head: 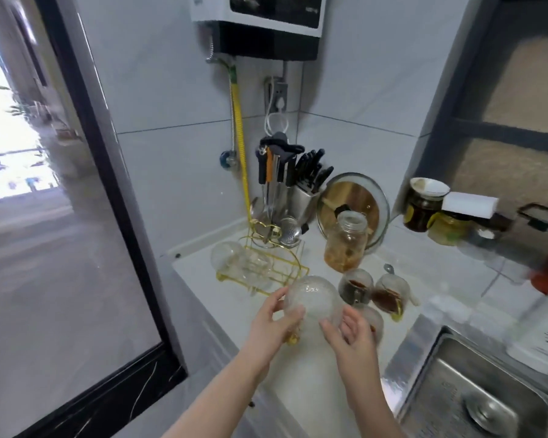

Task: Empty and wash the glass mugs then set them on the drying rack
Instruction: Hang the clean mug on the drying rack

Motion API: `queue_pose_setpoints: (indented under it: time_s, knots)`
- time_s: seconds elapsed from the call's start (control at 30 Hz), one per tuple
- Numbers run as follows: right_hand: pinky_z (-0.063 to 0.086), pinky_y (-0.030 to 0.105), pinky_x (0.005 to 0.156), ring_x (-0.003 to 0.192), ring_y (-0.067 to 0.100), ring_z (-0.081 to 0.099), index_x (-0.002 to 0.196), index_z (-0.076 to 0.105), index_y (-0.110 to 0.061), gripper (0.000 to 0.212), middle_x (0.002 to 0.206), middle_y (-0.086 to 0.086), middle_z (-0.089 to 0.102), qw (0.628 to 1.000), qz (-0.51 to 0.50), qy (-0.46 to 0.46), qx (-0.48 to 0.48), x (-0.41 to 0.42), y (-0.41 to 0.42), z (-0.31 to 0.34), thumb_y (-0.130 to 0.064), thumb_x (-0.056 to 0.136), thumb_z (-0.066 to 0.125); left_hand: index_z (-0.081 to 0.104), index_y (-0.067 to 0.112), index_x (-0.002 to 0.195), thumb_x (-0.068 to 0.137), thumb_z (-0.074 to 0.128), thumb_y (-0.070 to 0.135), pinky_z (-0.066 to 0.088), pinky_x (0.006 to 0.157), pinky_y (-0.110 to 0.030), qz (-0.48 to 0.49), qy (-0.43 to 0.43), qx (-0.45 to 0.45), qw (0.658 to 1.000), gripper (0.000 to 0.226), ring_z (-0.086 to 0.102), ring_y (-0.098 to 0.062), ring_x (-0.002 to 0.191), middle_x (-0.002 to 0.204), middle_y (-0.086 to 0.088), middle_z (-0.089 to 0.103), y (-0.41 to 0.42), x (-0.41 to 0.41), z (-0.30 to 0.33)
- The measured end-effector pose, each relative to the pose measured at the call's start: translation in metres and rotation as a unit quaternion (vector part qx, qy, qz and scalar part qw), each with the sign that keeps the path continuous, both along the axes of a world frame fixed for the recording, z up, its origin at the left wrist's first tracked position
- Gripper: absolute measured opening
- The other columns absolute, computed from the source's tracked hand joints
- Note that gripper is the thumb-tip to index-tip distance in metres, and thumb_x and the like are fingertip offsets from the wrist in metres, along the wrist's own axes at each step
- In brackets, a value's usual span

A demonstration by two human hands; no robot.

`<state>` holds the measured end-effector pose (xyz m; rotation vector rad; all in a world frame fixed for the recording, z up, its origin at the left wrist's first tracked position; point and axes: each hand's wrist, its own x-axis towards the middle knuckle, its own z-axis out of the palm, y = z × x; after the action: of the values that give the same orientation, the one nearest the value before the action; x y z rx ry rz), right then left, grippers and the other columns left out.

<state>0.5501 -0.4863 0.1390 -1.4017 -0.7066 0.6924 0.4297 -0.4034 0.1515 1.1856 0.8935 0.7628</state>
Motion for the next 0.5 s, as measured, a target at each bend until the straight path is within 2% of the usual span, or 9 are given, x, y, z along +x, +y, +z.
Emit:
queue_pose_setpoints:
  time_s: [0.07,0.2,0.33,0.43,0.5]
  knots:
    - [0.046,0.028,0.091,0.108,0.01,0.06,0.106,0.054,-0.026,0.035,0.116,0.0,0.063,1.0,0.002,0.001,-0.005,-0.013,0.026,0.0,-0.008,0.081,0.071,0.053,0.031,0.127,0.082,0.071,0.029,0.054,0.086,-0.046,0.003,-0.003,-0.005,1.0,0.049,0.066,-0.022,0.088,0.115,-0.004,0.062,0.022,-0.015,-0.003]
    - [0.044,0.029,0.093,0.109,0.012,0.059,0.118,0.055,-0.017,0.04,0.119,0.0,0.063,0.999,0.008,-0.016,-0.04,-0.022,0.069,-0.003,-0.01,0.082,0.071,0.051,0.027,0.128,0.087,0.065,0.023,0.055,0.082,-0.038,0.008,0.014,-0.025,1.0,0.043,0.066,-0.02,0.091,0.111,-0.007,0.065,0.063,-0.026,-0.011]
    - [0.041,0.022,0.087,0.111,0.013,0.057,0.127,0.056,-0.016,0.045,0.122,0.0,0.06,0.996,0.012,-0.039,-0.082,-0.01,0.109,-0.013,-0.016,0.085,0.069,0.05,0.02,0.127,0.091,0.061,0.018,0.053,0.07,-0.026,0.003,0.026,-0.047,0.999,0.039,0.064,-0.014,0.076,0.095,-0.005,0.065,0.098,-0.017,-0.02]
    - [0.044,0.016,0.078,0.1,0.005,0.062,0.119,0.06,-0.018,0.035,0.107,-0.007,0.067,0.995,0.032,-0.043,-0.09,0.005,0.132,-0.024,-0.012,0.086,0.066,0.051,0.016,0.125,0.091,0.06,0.015,0.055,0.078,-0.035,0.016,0.053,-0.061,0.997,0.036,0.063,-0.021,0.082,0.099,-0.009,0.062,0.121,-0.003,-0.032]
    - [0.044,0.017,0.076,0.098,0.008,0.063,0.118,0.06,-0.019,0.033,0.106,-0.007,0.068,0.994,0.029,-0.039,-0.096,0.014,0.148,-0.032,-0.012,0.086,0.066,0.052,0.018,0.125,0.091,0.06,0.016,0.055,0.082,-0.04,0.024,0.088,-0.044,0.995,0.035,0.063,-0.022,0.081,0.096,-0.007,0.06,0.136,0.007,-0.038]
